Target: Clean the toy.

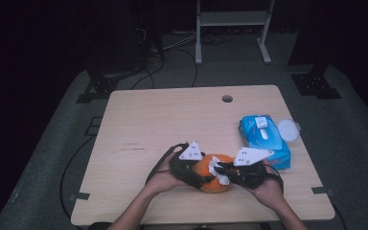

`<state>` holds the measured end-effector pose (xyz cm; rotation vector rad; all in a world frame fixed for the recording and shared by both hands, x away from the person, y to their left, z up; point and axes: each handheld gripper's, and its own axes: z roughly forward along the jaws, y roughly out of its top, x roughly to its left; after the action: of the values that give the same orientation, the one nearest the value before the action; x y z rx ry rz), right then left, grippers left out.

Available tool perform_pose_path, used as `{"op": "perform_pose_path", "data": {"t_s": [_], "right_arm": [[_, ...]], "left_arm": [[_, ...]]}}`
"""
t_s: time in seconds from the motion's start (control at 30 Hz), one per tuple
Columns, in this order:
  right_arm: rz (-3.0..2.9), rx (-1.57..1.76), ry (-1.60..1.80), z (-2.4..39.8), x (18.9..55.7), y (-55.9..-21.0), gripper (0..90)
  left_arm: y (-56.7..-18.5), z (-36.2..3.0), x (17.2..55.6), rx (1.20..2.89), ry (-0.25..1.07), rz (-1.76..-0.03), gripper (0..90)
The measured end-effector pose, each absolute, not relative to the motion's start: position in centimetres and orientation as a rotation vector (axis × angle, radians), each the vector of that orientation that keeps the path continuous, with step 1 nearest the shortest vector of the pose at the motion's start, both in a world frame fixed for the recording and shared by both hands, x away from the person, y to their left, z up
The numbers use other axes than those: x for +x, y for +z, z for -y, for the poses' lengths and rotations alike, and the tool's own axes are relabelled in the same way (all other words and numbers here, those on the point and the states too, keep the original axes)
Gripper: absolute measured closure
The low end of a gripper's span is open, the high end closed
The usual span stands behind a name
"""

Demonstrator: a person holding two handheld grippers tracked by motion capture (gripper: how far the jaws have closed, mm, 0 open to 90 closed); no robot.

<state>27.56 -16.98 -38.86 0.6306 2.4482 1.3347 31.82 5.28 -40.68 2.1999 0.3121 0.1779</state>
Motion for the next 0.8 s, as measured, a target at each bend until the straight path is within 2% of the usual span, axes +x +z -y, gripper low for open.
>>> {"op": "perform_pose_path", "data": {"t_s": [0.13,0.27,0.47,0.53,0.6,0.67,0.8], "right_arm": [[-2.425,0.635,1.355,17.1,27.5,-38.6,81.2],[-2.407,0.599,1.359,16.3,27.1,-38.0,81.3],[-2.378,0.688,1.318,18.6,28.2,-38.5,81.4],[-2.377,0.743,1.314,19.5,28.6,-38.8,81.4],[-2.375,0.759,1.311,19.9,28.7,-39.1,81.4],[-2.377,0.764,1.312,19.8,28.7,-39.1,81.5],[-2.374,0.706,1.317,18.5,28.1,-38.6,81.6]], "left_arm": [[-40.7,-5.0,31.1,2.205,0.223,-0.201,26.1],[-40.8,-4.7,30.4,2.220,0.258,-0.105,27.2],[-41.1,-5.8,31.2,2.203,0.232,-0.130,27.4],[-40.9,-6.0,31.6,2.199,0.206,-0.178,23.6],[-40.7,-6.1,32.1,2.162,0.119,-0.247,17.0],[-40.8,-6.0,32.3,2.155,0.072,-0.287,14.5],[-40.8,-5.4,31.4,2.172,0.129,-0.215,23.4]]}}
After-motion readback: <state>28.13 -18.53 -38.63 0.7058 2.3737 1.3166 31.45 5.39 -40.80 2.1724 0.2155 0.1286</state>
